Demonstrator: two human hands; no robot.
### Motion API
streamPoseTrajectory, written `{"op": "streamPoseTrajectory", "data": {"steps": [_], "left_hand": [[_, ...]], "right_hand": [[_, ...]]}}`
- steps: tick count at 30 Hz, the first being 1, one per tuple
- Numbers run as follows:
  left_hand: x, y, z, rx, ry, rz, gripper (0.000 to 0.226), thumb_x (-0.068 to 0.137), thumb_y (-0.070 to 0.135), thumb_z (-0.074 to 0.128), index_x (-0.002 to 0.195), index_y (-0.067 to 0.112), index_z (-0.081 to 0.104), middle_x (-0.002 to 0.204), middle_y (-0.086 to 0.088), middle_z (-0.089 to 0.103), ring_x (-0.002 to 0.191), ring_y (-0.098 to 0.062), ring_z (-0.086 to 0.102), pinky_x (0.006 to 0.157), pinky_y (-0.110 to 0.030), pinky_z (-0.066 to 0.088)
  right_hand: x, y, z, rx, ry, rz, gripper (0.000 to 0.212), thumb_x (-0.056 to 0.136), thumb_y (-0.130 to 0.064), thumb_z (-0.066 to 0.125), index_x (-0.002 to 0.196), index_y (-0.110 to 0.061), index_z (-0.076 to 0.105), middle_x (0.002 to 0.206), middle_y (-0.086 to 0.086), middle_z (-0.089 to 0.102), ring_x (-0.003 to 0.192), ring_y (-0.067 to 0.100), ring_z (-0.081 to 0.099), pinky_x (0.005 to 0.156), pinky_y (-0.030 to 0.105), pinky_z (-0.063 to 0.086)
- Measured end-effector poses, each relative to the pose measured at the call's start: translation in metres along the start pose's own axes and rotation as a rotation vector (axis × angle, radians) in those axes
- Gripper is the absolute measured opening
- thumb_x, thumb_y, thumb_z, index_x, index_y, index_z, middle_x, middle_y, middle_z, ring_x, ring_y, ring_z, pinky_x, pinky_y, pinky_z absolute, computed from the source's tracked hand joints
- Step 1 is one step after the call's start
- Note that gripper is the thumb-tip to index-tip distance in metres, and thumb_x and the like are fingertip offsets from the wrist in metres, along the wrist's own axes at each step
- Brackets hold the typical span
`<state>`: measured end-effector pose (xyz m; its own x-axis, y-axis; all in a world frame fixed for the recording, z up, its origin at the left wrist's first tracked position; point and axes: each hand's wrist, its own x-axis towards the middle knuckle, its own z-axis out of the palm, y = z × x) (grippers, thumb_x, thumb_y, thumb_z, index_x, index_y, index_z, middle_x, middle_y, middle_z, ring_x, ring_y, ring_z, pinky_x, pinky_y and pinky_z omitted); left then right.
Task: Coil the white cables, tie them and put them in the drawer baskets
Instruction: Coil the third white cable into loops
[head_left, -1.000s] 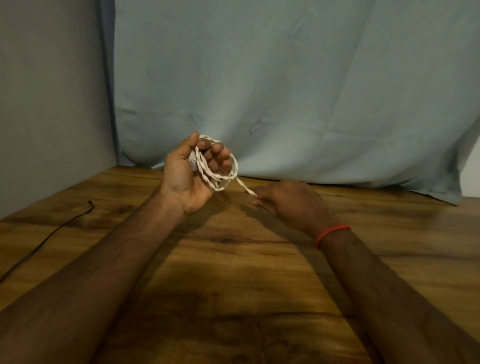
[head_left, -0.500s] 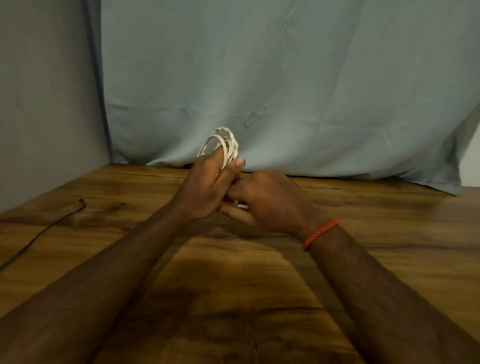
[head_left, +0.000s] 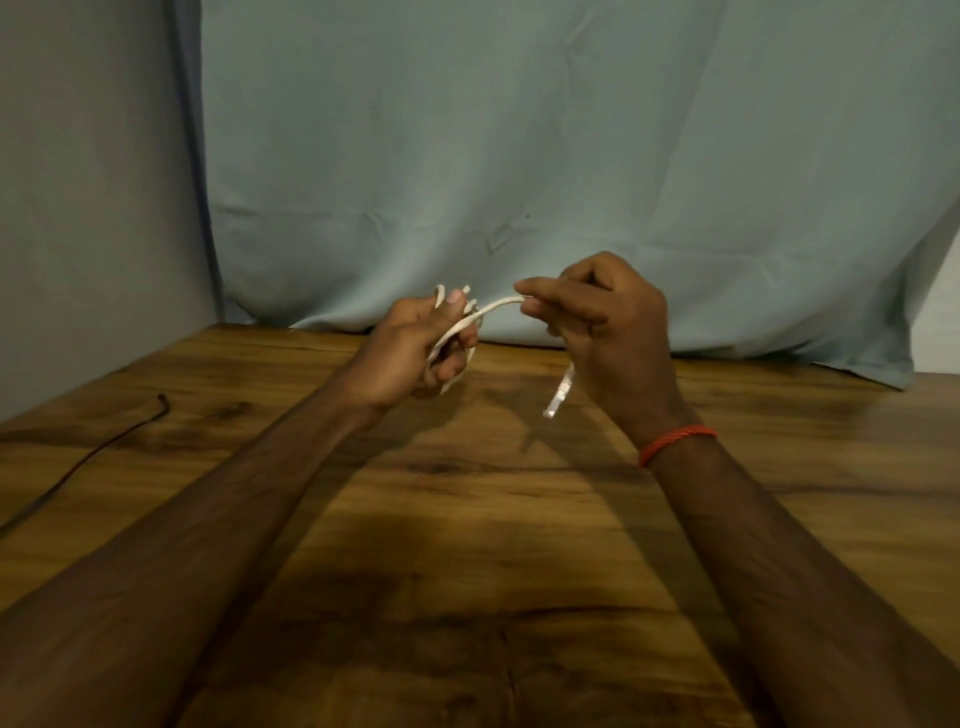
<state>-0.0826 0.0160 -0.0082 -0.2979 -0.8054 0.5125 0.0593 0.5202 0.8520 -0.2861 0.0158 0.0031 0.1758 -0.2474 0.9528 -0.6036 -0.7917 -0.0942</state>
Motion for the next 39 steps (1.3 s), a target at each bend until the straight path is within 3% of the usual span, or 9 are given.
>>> {"op": "streamPoseTrajectory", "data": {"steps": [7,12,14,18,22,25,30,33,39], "left_hand": [[-0.003,-0.001,0.001,-0.511,-0.389,-0.337,0.044,0.097,0.053,0.041,0.071,0.018,0.048,0.047,0.006,0.029,0.031,-0.004,0.017,0.042,-0.027,0.007],[-0.004,0.003,0.001,-0.752,-0.471,-0.325,0.041,0.097,0.048,0.042,0.069,0.018,0.048,0.045,0.007,0.024,0.033,-0.007,0.014,0.038,-0.021,0.015],[-0.001,0.002,-0.003,-0.838,-0.478,-0.284,0.041,0.098,0.046,0.042,0.069,0.018,0.05,0.044,0.007,0.027,0.033,-0.007,0.017,0.038,-0.02,0.02],[0.003,0.002,-0.009,-0.924,-0.41,-0.228,0.039,0.099,0.042,0.042,0.068,0.018,0.049,0.042,0.006,0.038,0.029,-0.007,0.026,0.036,-0.02,0.025],[0.004,0.001,-0.011,-0.879,-0.266,-0.219,0.041,0.099,0.042,0.042,0.065,0.019,0.046,0.04,0.007,0.037,0.026,-0.005,0.034,0.034,-0.019,0.025],[0.003,-0.001,-0.007,-0.879,-0.212,-0.223,0.043,0.101,0.041,0.042,0.064,0.018,0.045,0.04,0.007,0.036,0.026,-0.005,0.033,0.035,-0.018,0.025],[0.001,-0.001,0.003,-0.894,-0.174,-0.218,0.043,0.1,0.039,0.043,0.063,0.018,0.043,0.039,0.006,0.035,0.026,-0.006,0.033,0.036,-0.018,0.025],[0.001,-0.001,0.003,-0.893,-0.164,-0.205,0.042,0.099,0.039,0.044,0.064,0.017,0.044,0.041,0.005,0.037,0.028,-0.005,0.034,0.036,-0.018,0.029],[0.002,-0.005,0.001,-0.715,-0.04,-0.255,0.037,0.091,0.04,0.047,0.071,0.012,0.062,0.053,0.0,0.051,0.05,-0.015,0.051,0.054,-0.025,0.046]], "right_hand": [[-0.015,0.005,0.017,-0.045,0.021,0.112,0.017,0.09,-0.019,0.071,0.103,-0.013,0.08,0.081,0.007,0.067,0.073,0.01,0.06,0.07,0.01,0.043],[-0.021,-0.008,0.03,0.396,-0.132,0.549,0.014,0.096,-0.016,0.067,0.099,-0.011,0.08,0.079,-0.005,0.076,0.067,0.004,0.067,0.061,0.023,0.05],[-0.018,-0.02,0.03,0.572,-0.163,0.733,0.017,0.099,-0.017,0.061,0.097,-0.013,0.078,0.069,-0.001,0.072,0.055,0.009,0.063,0.05,0.024,0.049],[-0.012,-0.031,0.027,0.773,-0.233,0.924,0.034,0.107,-0.031,0.045,0.104,-0.018,0.075,0.07,0.01,0.068,0.053,0.017,0.059,0.049,0.027,0.047],[-0.013,-0.035,0.028,0.756,-0.293,0.863,0.047,0.107,-0.046,0.032,0.116,-0.021,0.07,0.083,0.012,0.072,0.07,0.022,0.065,0.048,0.028,0.047],[-0.014,-0.038,0.03,0.626,-0.336,0.766,0.037,0.108,-0.041,0.034,0.119,-0.021,0.063,0.083,0.02,0.065,0.06,0.017,0.058,0.046,0.027,0.044],[-0.012,-0.039,0.03,0.549,-0.337,0.751,0.027,0.108,-0.034,0.042,0.119,-0.015,0.058,0.064,-0.001,0.061,0.053,0.017,0.05,0.045,0.03,0.04],[-0.012,-0.04,0.03,0.528,-0.343,0.735,0.022,0.107,-0.033,0.044,0.113,-0.016,0.055,0.068,0.002,0.06,0.057,0.023,0.052,0.048,0.033,0.042],[-0.012,-0.03,0.033,0.394,-0.272,0.662,0.019,0.106,-0.019,0.043,0.116,-0.014,0.057,0.068,-0.005,0.058,0.051,0.002,0.052,0.054,0.025,0.038]]}}
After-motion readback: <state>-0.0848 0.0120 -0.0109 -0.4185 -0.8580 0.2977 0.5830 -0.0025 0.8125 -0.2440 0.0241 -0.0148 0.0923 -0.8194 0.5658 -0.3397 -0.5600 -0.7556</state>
